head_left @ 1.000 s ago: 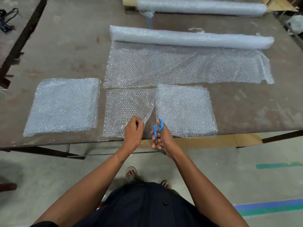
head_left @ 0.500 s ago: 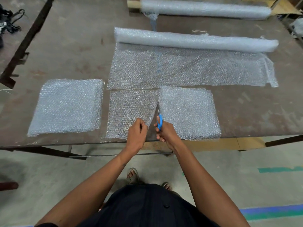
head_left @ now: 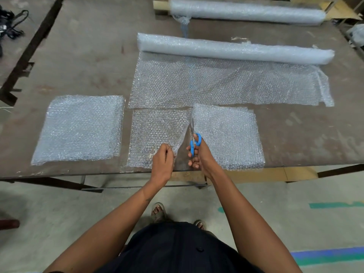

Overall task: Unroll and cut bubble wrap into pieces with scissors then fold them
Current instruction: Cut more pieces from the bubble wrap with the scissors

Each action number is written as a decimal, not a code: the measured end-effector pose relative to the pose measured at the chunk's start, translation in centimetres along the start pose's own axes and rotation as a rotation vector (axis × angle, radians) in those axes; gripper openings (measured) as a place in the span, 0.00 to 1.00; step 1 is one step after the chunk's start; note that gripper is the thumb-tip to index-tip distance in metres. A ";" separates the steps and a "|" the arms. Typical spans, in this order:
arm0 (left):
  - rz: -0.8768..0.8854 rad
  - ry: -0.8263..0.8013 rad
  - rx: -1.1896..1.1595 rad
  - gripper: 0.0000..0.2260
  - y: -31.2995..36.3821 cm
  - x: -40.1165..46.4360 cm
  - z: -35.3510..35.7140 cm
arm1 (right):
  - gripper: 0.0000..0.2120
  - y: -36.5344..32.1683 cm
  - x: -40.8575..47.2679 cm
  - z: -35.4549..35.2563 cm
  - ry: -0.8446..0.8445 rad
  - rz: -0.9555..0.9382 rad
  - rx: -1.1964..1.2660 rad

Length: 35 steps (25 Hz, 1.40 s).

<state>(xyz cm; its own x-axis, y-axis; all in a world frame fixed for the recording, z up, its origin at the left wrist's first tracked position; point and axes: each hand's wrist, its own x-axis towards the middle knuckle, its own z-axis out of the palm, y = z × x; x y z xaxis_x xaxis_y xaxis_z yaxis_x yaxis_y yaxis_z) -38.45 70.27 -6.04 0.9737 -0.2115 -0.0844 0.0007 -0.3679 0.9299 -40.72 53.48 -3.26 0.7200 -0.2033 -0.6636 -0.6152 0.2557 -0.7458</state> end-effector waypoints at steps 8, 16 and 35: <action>-0.057 0.035 -0.052 0.13 -0.3 0.4 -0.2 | 0.30 -0.6 0.1 0.3 -0.024 0.009 0.026; -0.021 0.004 -0.015 0.11 0.0 0.4 -0.4 | 0.29 -1.6 1.3 0.2 -0.022 -0.007 0.037; -0.101 -0.012 -0.069 0.11 -0.1 0.7 -0.6 | 0.32 -2.5 3.4 0.4 -0.010 -0.050 -0.019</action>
<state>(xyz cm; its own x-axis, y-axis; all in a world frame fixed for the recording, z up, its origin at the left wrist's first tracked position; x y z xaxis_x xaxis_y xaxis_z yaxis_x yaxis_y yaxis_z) -37.66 70.68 -6.03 0.9651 -0.1876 -0.1827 0.1147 -0.3244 0.9389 -36.56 52.50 -3.63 0.7529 -0.2056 -0.6251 -0.5844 0.2279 -0.7788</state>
